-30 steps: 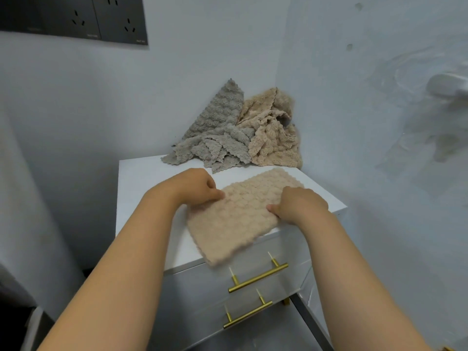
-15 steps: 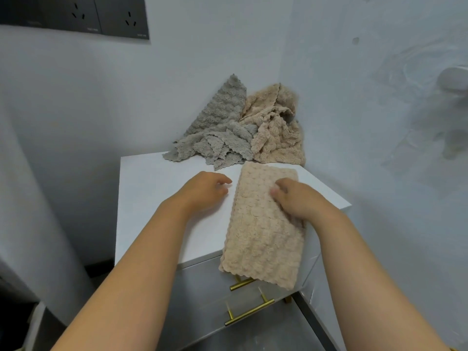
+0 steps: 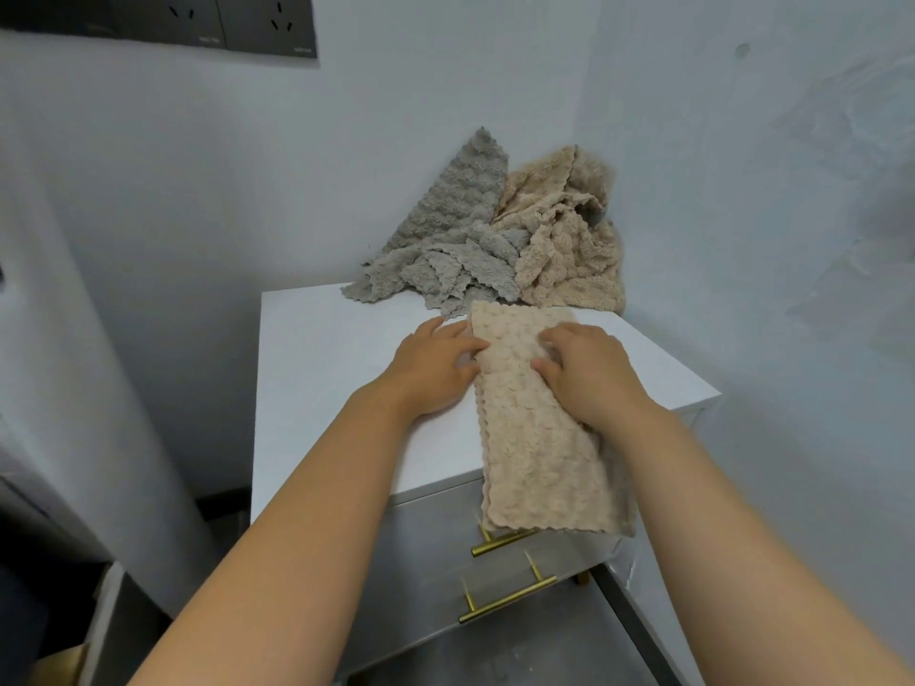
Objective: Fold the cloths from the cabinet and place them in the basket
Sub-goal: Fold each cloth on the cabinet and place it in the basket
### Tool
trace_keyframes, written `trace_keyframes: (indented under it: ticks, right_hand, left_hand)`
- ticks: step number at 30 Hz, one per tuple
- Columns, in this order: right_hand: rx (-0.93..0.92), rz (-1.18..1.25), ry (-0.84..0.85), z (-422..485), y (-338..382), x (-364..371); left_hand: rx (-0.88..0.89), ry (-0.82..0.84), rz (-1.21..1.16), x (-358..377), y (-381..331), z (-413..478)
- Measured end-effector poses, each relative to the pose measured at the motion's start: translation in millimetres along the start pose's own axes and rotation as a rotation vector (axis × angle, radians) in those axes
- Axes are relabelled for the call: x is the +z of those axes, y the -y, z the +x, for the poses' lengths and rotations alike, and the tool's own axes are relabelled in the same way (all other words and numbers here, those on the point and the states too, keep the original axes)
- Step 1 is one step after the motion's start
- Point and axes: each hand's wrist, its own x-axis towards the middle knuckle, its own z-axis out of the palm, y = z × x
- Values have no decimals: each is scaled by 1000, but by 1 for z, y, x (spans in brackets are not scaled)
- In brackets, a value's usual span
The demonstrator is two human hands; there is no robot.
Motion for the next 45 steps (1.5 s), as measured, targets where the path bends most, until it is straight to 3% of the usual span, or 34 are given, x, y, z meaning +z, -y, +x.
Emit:
trace_keyframes:
  ticks: [2, 6, 12, 18, 27, 38, 45]
  right_hand:
    - [-30, 79, -61, -5, 13, -3]
    - [8, 260, -2, -16, 36, -16]
    - [114, 162, 275, -34, 55, -19]
    - [143, 193, 291, -33, 57, -20]
    - [175, 332, 259, -27, 48, -17]
    - [200, 493, 131, -27, 51, -29]
    - [13, 307, 293, -31, 55, -12]
  left_hand:
    - [-5, -74, -90, 1, 4, 2]
    - [-50, -108, -237, -1, 9, 1]
    - [-75, -64, -593, -9, 2, 2]
    - [-93, 2, -488, -7, 3, 7]
    - [-44, -54, -691, -8, -11, 4]
    - [-39, -104, -772, -10, -12, 1]
    - [-133, -203, -432, -1, -11, 6]
